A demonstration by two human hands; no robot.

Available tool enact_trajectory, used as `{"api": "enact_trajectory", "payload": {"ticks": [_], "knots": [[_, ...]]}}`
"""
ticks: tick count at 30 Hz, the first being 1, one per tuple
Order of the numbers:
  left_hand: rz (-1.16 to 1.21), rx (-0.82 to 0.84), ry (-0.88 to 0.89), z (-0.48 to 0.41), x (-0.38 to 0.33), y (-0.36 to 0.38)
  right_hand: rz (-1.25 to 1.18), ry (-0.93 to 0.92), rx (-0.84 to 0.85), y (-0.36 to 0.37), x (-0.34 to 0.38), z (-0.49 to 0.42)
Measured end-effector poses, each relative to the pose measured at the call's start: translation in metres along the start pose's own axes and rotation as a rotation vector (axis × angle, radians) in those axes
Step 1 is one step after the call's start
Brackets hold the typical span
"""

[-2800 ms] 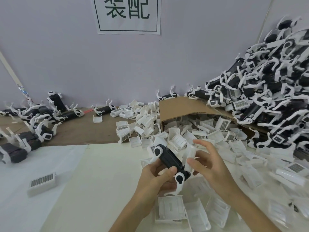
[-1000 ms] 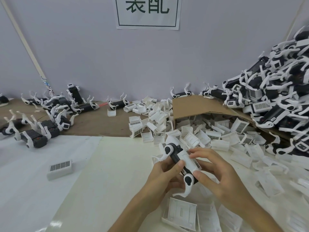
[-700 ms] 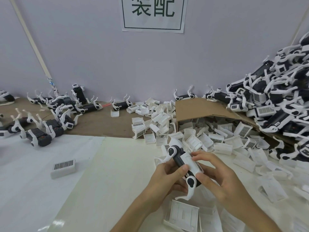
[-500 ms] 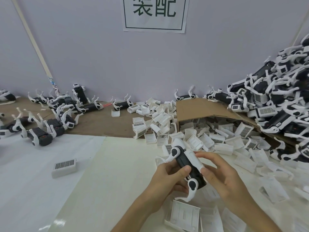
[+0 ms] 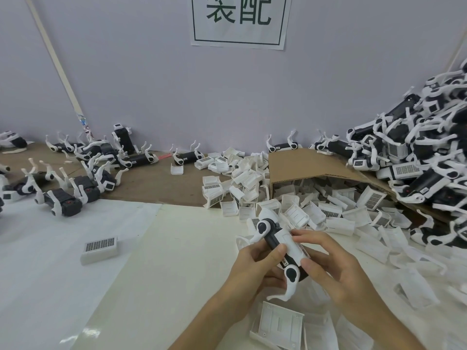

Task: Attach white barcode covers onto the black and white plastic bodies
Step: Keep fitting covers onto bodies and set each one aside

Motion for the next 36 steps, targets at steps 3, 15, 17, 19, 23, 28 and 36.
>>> {"api": "enact_trajectory", "payload": {"ticks": [3, 15, 17, 19, 23, 28, 36], "knots": [[-0.001, -0.001, -0.011, 0.001, -0.001, 0.001, 0.003, 0.007, 0.009, 0.000, 0.000, 0.000], [-0.010, -0.056, -0.012, 0.002, -0.002, 0.004, 0.149, -0.017, 0.030, 0.002, 0.003, 0.001], [-0.013, -0.051, -0.013, 0.003, -0.003, 0.005, 0.150, -0.016, 0.030, 0.002, 0.005, 0.001], [0.006, -0.041, -0.018, 0.004, -0.005, 0.006, 0.117, -0.022, 0.026, 0.003, 0.008, 0.002], [0.030, -0.029, -0.023, 0.006, -0.008, 0.009, 0.027, -0.035, 0.018, 0.002, 0.013, 0.003], [-0.028, -0.071, 0.071, 0.005, -0.006, 0.009, -0.004, -0.039, -0.065, 0.002, 0.011, 0.001], [-0.150, -0.070, 0.291, 0.014, -0.012, 0.022, 0.175, -0.122, -0.141, 0.013, 0.009, 0.006]]}}
Point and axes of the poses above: each hand's wrist, its own z-axis away from the middle knuckle, its own y-axis out of the palm, x = y × z, the point moved 2 cm from there along -z, towards the middle knuckle, and after that the axes turned 11 degrees about -x, right-handed, at the moved point
